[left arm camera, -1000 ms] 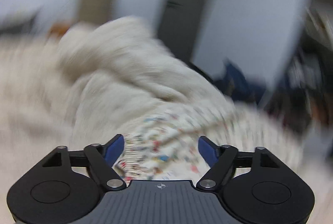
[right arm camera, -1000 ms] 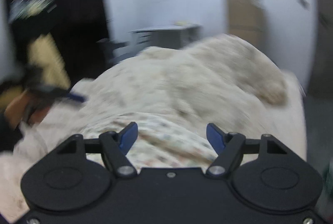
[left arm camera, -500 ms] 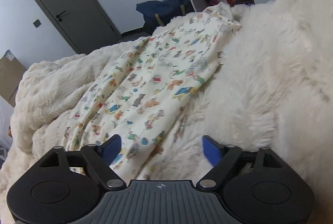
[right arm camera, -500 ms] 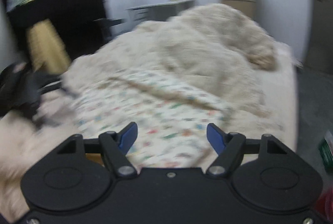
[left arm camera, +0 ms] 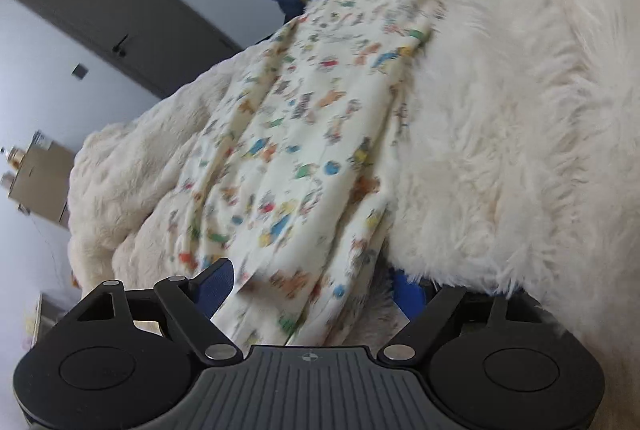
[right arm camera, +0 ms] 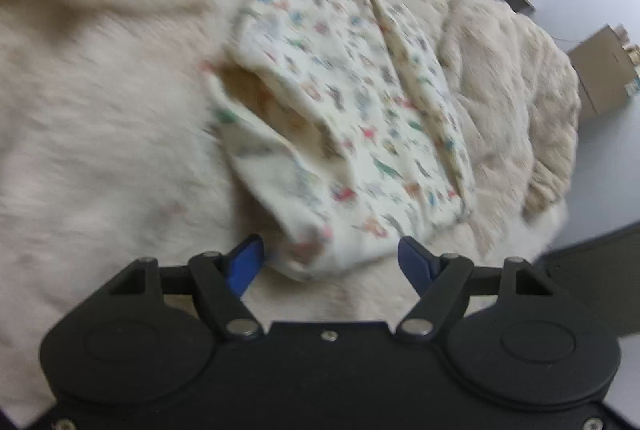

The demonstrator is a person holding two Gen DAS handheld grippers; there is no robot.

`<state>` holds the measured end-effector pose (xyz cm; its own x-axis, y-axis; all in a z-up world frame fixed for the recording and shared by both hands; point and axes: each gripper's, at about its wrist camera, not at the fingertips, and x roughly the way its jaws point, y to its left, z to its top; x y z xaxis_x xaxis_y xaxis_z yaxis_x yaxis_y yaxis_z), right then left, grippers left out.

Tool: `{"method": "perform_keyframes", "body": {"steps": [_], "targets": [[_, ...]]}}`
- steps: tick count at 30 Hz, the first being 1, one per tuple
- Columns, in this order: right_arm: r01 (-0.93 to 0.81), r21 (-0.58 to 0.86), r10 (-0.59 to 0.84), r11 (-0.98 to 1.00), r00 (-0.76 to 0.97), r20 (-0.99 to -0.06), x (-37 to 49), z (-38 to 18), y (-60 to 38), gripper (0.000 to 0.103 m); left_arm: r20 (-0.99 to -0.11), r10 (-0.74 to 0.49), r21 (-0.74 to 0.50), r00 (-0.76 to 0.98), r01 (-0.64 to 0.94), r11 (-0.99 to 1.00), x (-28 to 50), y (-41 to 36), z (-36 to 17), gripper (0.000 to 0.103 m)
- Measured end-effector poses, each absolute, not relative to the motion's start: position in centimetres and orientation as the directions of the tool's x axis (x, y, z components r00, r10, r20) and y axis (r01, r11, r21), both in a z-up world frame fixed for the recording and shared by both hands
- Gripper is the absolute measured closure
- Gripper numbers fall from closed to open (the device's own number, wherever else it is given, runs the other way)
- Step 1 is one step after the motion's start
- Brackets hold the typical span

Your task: Fold clothes

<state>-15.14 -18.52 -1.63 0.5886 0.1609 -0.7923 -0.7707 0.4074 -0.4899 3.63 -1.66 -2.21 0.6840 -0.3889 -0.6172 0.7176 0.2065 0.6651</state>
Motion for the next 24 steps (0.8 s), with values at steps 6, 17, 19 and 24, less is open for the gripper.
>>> {"method": "perform_keyframes", "body": {"steps": [6, 17, 19, 24], "targets": [[-0.782, -0.517, 0.274, 0.349, 0.612, -0.742, -15.2, -4.0, -17.7, 0.047, -0.539, -0.457, 0.722, 0.707, 0.668, 0.181, 3.2, -2.4, -3.5, 0.047], [-0.901, -0.32, 0.364, 0.294, 0.415, -0.834, -21.6, -0.7, -20.7, 0.097, -0.498, -0.475, 0.752, 0.725, 0.634, 0.18, 1.3, -1.5, -3.8, 0.085], [-0.871, -0.33, 0.384, 0.365, 0.463, -0.799, -21.3, -0.2, -21.8, 0.072, -0.484, -0.476, 0.764, 0.734, 0.62, 0.179, 1.0, -1.4, -3.9, 0.078], [-0.749, -0.137, 0.516, 0.649, 0.565, -0.643, -16.8, 2.4, -27.2, 0.047, -0.498, -0.456, 0.757, 0.737, 0.627, 0.185, 1.5, -1.0, -3.8, 0.059]]}}
